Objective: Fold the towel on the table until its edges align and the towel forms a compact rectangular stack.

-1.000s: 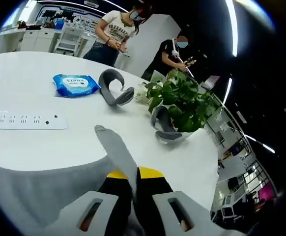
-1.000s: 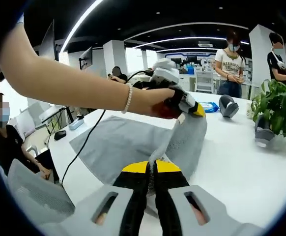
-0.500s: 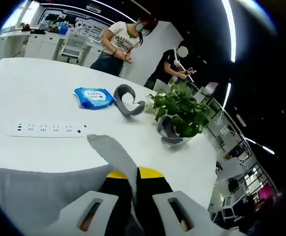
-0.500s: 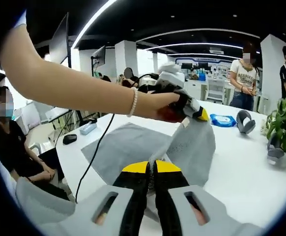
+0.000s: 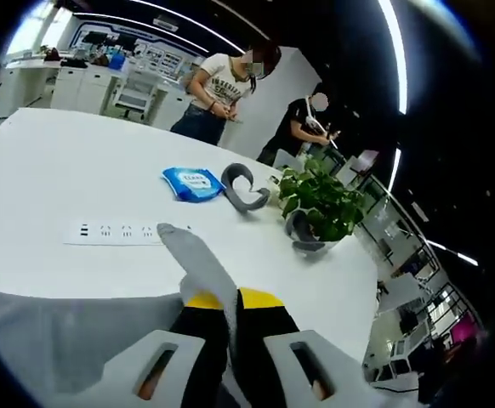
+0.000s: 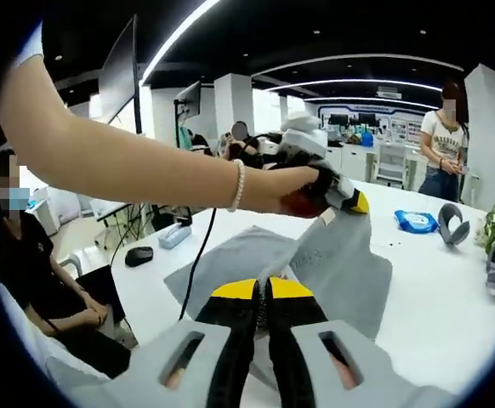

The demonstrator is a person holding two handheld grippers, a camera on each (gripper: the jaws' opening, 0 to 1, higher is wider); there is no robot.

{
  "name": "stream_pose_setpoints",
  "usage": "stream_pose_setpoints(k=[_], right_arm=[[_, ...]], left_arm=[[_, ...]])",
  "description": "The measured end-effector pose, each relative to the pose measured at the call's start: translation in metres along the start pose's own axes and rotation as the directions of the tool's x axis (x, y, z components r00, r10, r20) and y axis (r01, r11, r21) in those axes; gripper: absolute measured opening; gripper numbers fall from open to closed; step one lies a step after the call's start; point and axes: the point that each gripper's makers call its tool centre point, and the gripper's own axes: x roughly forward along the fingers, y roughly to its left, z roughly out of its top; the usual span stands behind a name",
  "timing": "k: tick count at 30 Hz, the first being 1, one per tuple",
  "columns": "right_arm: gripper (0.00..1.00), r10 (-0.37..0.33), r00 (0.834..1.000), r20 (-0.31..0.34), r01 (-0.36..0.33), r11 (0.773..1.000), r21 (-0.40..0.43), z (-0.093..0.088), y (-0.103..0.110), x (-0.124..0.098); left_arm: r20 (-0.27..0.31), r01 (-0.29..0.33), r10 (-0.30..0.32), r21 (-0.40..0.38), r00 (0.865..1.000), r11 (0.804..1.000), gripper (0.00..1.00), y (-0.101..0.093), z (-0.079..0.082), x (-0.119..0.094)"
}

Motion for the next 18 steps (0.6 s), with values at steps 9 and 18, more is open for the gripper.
stream_pose_setpoints(k=[9, 18], right_arm=[[0.01, 0.031, 0.999, 0.011, -0.031, 0.999, -0.024, 0.007, 0.03, 0.023], [0.01, 0.088, 0.996, 0.015, -0.087, 0.994, -0.063, 0.018, 0.064, 0.048]], left_arm=[[0.023, -0.012, 0.012, 0.004, 1.0, 1.0, 0.02, 0.027, 0.005, -0.029], [0.042, -0.042, 0.042, -0.009, 0.998, 0.999, 0.02, 0.063, 0.007, -0.063]])
